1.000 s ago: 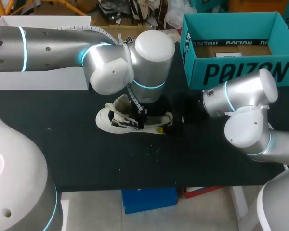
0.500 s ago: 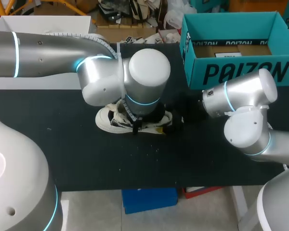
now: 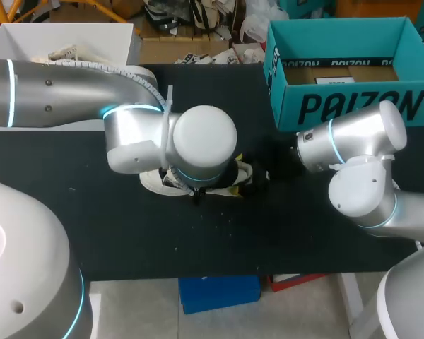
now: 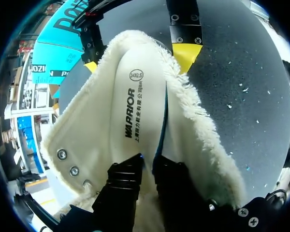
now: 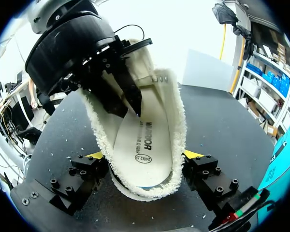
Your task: Take the shoe out of the shoebox, open the shoe tongue, remove and reinsert the insole, then place the shoe into the shoebox
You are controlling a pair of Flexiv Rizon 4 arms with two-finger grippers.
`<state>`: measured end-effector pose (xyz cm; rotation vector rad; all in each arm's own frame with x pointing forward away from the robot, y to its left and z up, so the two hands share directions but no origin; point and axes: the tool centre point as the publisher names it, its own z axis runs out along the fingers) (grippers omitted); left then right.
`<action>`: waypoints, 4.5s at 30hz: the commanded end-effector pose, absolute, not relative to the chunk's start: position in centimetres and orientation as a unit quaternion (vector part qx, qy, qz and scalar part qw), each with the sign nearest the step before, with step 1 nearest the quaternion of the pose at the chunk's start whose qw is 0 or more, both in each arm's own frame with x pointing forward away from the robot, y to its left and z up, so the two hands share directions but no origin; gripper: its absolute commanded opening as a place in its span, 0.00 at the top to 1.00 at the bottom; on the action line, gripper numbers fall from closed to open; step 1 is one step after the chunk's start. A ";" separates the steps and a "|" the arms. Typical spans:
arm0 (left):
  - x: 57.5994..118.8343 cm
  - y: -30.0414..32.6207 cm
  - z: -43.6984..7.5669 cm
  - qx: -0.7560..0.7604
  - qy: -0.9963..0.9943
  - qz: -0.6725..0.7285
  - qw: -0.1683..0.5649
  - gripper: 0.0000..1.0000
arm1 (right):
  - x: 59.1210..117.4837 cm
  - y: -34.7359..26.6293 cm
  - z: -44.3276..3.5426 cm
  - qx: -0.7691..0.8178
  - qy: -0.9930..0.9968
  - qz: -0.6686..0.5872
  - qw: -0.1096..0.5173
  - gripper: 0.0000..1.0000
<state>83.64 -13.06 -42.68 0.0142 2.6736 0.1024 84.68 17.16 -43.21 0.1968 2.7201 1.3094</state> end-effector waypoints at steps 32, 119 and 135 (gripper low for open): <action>84.7 -11.1 -41.0 0.080 0.977 -0.169 0.106 1.00 | 84.8 17.0 -43.6 0.067 0.898 0.430 0.058 1.00; 84.0 -20.3 -34.9 0.326 0.876 -0.341 0.096 1.00 | 84.8 17.0 -43.6 0.067 0.898 0.430 0.058 1.00; 82.0 -23.3 -22.5 0.270 0.836 -0.473 0.069 1.00 | 84.8 17.0 -43.6 0.067 0.898 0.430 0.058 1.00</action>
